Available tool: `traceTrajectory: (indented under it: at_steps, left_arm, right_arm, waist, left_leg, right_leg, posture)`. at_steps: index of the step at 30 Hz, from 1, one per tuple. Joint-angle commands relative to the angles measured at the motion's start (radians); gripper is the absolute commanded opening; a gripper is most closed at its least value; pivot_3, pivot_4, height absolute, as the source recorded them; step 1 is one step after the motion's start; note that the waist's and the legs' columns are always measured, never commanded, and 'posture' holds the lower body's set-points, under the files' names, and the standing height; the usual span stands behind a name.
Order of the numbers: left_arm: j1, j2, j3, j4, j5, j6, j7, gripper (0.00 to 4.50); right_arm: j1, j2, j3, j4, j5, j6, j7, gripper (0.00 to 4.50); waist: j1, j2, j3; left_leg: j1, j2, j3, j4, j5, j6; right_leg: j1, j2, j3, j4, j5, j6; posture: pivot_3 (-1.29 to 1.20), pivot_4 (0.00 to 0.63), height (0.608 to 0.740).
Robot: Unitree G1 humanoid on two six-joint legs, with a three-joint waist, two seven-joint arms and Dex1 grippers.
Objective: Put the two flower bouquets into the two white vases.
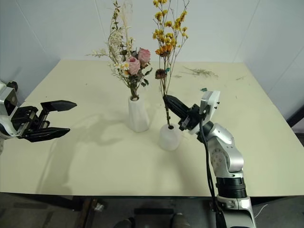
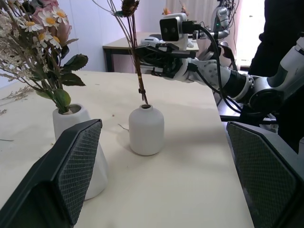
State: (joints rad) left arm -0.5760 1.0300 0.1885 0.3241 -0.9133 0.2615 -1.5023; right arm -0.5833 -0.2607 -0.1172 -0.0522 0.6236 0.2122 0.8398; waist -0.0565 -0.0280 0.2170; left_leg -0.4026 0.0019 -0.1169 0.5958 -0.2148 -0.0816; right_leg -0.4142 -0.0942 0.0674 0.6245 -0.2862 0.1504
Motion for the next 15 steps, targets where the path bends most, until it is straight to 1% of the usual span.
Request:
traceTrajectory:
  at_steps: [1,7,15]
  left_arm:
    - [0.005,0.018,0.037,-0.028,-0.022,0.0,-0.112,4.5]
    - [0.007,0.017,0.041,-0.031,-0.02,0.002,-0.112,4.5]
    - [0.008,0.014,0.044,-0.034,-0.018,0.005,-0.112,4.5]
  right_arm:
    - [-0.02,0.005,-0.008,0.011,-0.001,-0.041,0.01,0.03]
    - [-0.017,-0.004,-0.008,0.024,-0.004,-0.044,0.012,0.03]
    - [0.027,0.007,0.006,0.013,-0.004,-0.04,0.01,0.03]
  waist:
    - [0.0,0.0,0.0]
    - [0.0,0.0,0.0]
    - [0.0,0.0,0.0]
  left_leg:
    - [0.0,0.0,0.0,0.0,0.0,0.0]
    - [0.0,0.0,0.0,0.0,0.0,0.0]
    - [0.0,0.0,0.0,0.0,0.0,0.0]
  right_leg:
    - [0.0,0.0,0.0,0.0,0.0,0.0]
    - [0.0,0.0,0.0,0.0,0.0,0.0]
    - [0.0,0.0,0.0,0.0,0.0,0.0]
  posture:
    - [0.0,0.15,0.74]
    - [0.0,0.15,0.74]
    - [0.0,0.15,0.74]
